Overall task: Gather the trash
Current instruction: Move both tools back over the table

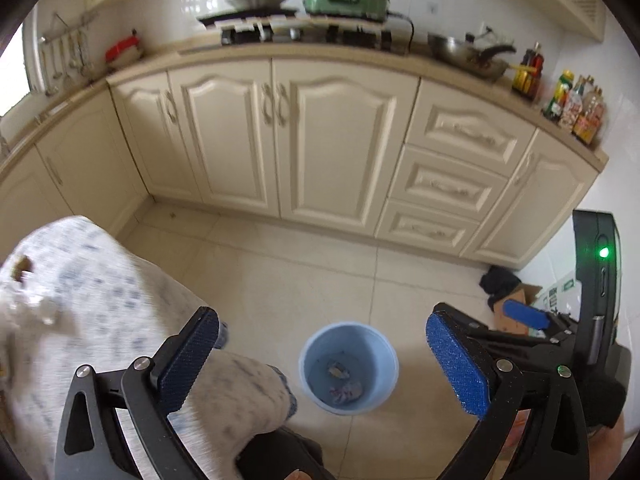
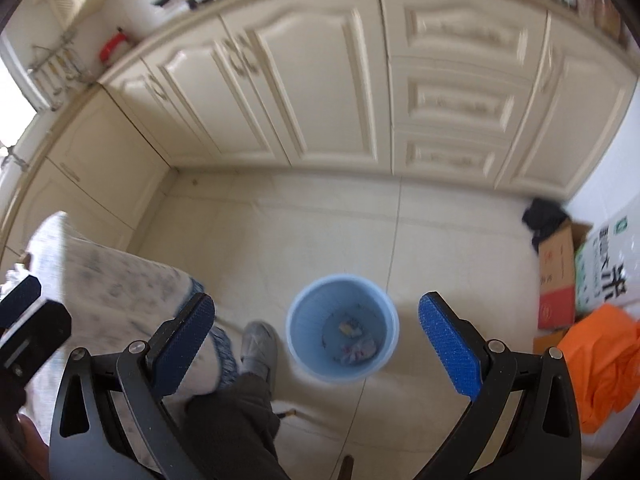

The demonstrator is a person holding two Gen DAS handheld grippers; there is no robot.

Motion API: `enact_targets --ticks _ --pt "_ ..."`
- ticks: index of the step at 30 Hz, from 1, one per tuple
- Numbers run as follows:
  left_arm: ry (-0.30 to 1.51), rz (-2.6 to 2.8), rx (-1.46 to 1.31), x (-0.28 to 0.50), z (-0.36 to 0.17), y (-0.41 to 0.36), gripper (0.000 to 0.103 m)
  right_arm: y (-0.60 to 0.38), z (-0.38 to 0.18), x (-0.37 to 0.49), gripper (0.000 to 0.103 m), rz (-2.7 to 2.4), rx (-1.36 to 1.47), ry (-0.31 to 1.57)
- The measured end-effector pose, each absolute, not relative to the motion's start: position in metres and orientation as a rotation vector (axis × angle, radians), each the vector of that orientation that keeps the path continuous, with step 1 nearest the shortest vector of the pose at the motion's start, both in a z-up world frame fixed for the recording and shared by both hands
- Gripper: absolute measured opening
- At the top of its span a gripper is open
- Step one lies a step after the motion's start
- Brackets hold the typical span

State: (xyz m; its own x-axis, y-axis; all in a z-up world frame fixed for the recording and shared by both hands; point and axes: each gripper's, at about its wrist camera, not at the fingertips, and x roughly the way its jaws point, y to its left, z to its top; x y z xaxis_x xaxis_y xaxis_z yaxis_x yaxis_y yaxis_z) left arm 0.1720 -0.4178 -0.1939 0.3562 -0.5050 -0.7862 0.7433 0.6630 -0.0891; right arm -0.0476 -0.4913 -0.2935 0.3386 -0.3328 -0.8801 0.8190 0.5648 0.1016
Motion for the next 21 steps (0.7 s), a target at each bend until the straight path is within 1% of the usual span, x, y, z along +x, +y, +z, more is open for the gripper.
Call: enact_targets --ticks 10,15,21 --pt "0.679 -0.676 0.172 0.126 -0.120 -0.271 0.102 -0.419 -0.190 0.003 0.103 -0.705 0.455 0.765" --pt "0.568 -0.560 0.110 0.087 -0.094 -0.189 0.102 -0.367 -0.152 0.036 0.103 -0.608 0.374 0.704" --pt "0.475 -0.391 0.047 0.045 -0.072 -0.110 0.102 -0.291 -0.109 0.069 0.103 -0.470 0.263 0.602"
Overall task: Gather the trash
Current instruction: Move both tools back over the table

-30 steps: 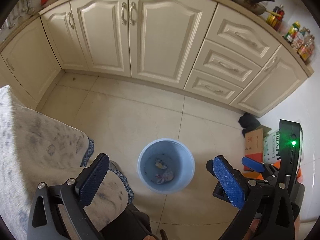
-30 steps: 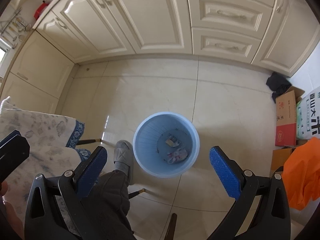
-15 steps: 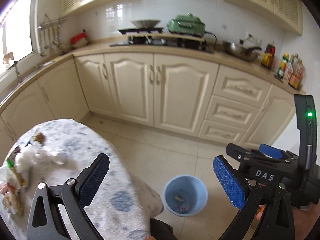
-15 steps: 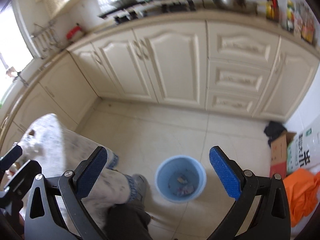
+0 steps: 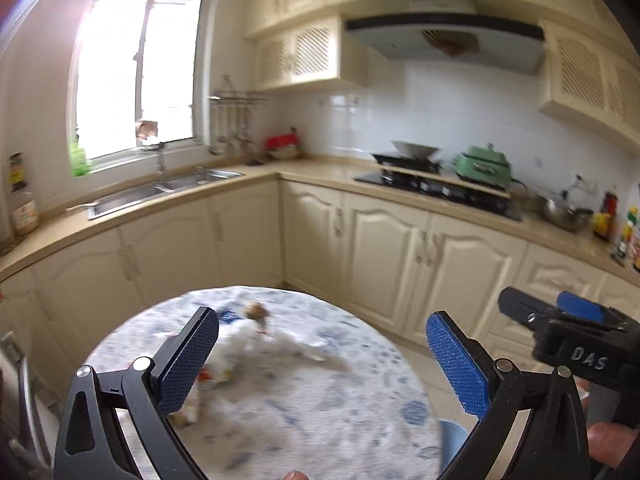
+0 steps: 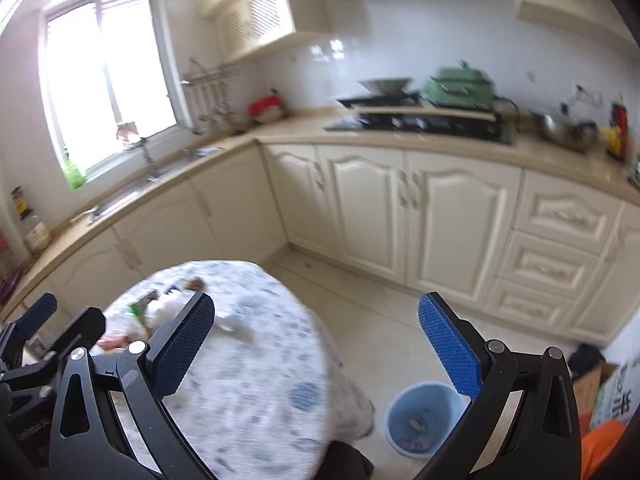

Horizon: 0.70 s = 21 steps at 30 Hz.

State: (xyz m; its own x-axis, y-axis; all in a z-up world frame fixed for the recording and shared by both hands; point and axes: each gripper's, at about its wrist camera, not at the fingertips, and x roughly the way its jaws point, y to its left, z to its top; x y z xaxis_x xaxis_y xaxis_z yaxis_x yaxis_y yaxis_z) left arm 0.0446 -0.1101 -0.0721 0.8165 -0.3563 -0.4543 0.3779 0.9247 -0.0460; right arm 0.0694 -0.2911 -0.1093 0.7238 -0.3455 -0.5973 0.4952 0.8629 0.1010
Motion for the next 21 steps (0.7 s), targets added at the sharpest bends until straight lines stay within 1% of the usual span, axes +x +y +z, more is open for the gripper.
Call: enact_targets --ticks 5,9,15,21 --pt "0.413 -0.226 -0.002 0.006 -0.067 -0.047 0.102 -0.222 -0.083 0.090 0.103 -0.339 0.138 0.524" --pt "0.409 -0.119 -0.014 -0.026 -0.083 -0.013 0.102 -0.177 -0.082 0.112 0.103 -0.238 0.060 0.522" --pt "0.500 -0.007 -0.044 -0.042 -0.122 0.015 0.102 -0.137 -0.110 0.137 0.103 -0.147 0.030 0.595" --pt "0.590 0.034 -0.058 -0.026 -0.145 0.009 0.102 -0.114 -0.154 0.167 0.103 -0.068 0.034 0.717"
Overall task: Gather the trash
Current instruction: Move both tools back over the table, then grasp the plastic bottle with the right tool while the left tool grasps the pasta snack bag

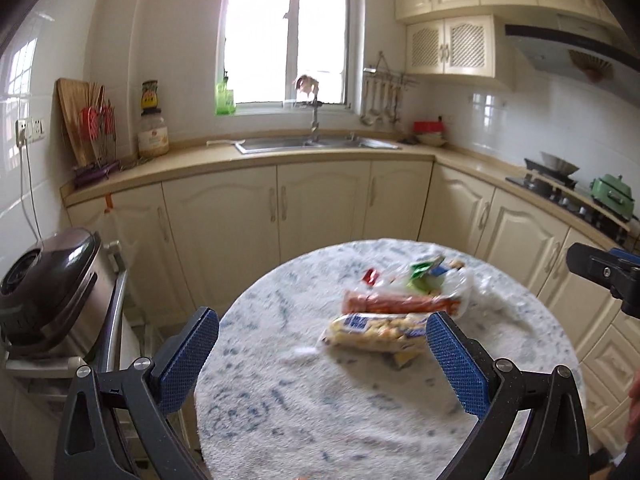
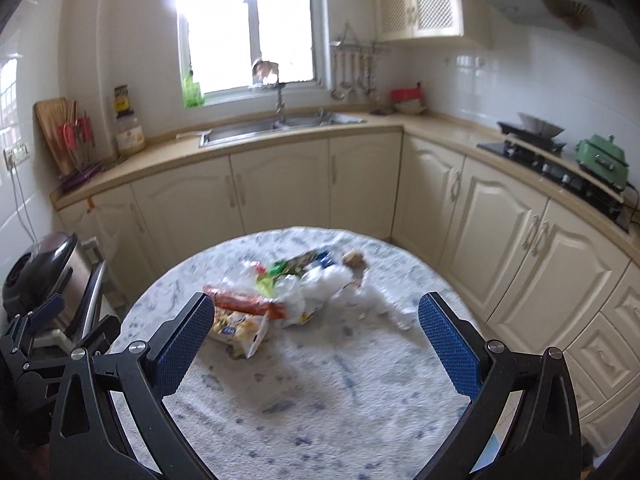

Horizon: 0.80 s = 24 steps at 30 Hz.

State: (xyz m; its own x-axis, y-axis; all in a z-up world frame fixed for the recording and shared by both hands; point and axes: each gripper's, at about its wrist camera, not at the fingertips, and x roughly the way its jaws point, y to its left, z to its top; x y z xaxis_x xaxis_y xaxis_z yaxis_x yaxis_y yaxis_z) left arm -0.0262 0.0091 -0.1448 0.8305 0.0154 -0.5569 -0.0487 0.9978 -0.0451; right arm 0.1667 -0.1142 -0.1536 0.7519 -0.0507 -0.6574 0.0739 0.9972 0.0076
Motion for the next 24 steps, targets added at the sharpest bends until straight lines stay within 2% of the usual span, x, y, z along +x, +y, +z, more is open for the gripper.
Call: enact_targets --ticks 8,14,24 --pt "0.712 -0.005 -0.080 0.033 -0.169 -0.010 0.102 -0.115 -0.215 0.205 0.103 -0.054 0.061 0.876" --pt "0.767 -0.076 -0.014 0.084 -0.184 -0.013 0.102 -0.165 -0.261 0.212 0.103 -0.177 0.135 0.987" --pt "0.791 -0.116 0.065 0.185 -0.221 -0.044 0.102 -0.214 -0.296 0.255 0.103 -0.236 0.136 1.033"
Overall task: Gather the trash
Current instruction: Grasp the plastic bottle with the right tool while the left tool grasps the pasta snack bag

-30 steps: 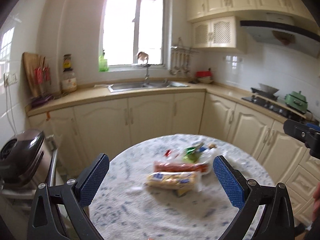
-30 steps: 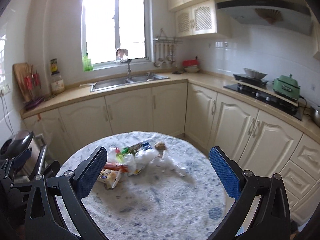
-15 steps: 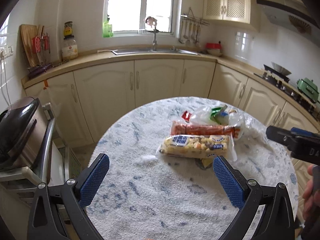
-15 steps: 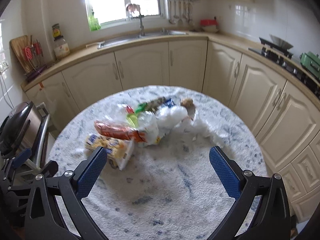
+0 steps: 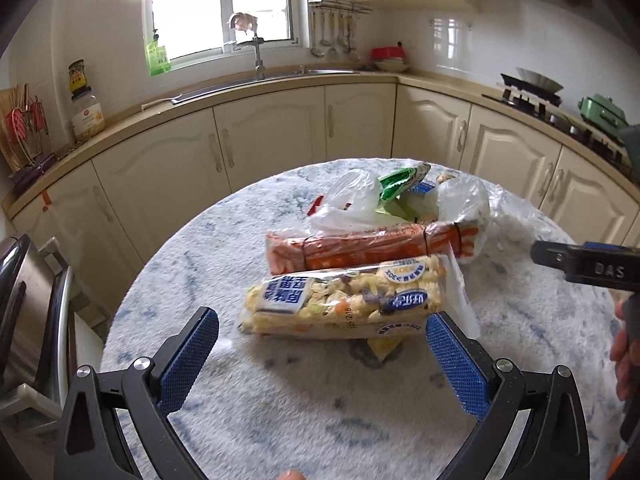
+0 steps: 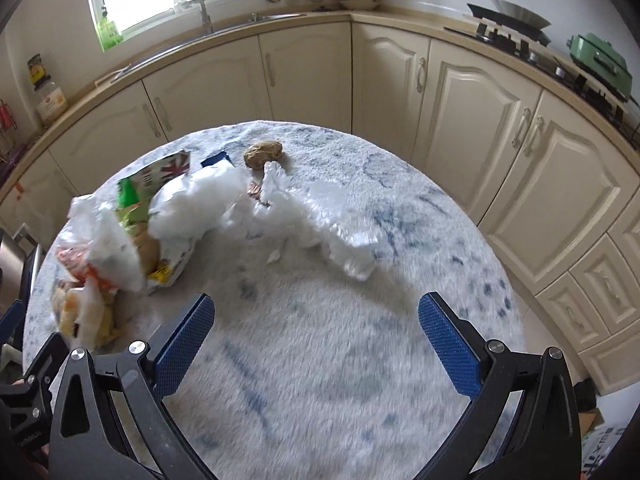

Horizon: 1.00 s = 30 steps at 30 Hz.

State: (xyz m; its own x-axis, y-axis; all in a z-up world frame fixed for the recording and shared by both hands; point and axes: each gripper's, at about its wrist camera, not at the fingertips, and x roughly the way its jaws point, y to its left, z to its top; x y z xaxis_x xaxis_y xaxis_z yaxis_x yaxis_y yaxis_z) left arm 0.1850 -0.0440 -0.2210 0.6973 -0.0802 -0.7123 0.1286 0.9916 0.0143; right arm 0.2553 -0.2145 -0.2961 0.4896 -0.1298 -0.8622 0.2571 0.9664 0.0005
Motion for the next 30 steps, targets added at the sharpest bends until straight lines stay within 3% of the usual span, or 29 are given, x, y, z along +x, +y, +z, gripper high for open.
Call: enact_targets --ticks 7,13,14,17,22,23,24,26,30 --pt "0.838 -0.146 0.209 0.225 -0.257 -0.086 0.102 -0.217 -0.326 0.317 0.100 -0.168 0.066 1.068" --pt "0.822 -0.237 0.203 0.262 -0.260 -0.098 0.099 -0.212 -0.331 0.320 0.041 -0.102 0.082 1.083" --pt "0.821 -0.249 0.207 0.266 -0.261 -0.100 0.097 -0.211 -0.330 0.317 0.037 -0.098 0.082 1.083" --pt "0.811 -0.301 0.217 0.282 -0.261 -0.104 0.088 -0.213 -0.326 0.303 0.033 -0.089 0.126 1.078" --pt "0.773 -0.353 0.287 0.300 -0.262 -0.105 0.087 -0.208 -0.321 0.283 0.033 -0.084 0.153 1.075" --pt "0.771 -0.373 0.303 0.305 -0.265 -0.108 0.076 -0.207 -0.320 0.280 0.033 -0.084 0.155 1.073" --pt "0.765 -0.379 0.313 0.305 -0.266 -0.108 0.073 -0.206 -0.320 0.278 0.033 -0.084 0.160 1.072" --pt "0.756 -0.367 0.314 0.310 -0.267 -0.105 0.057 -0.206 -0.320 0.275 0.033 -0.080 0.176 1.074" --pt "0.744 -0.378 0.198 0.317 -0.263 -0.085 0.050 -0.204 -0.319 0.269 0.031 -0.065 0.195 1.070"
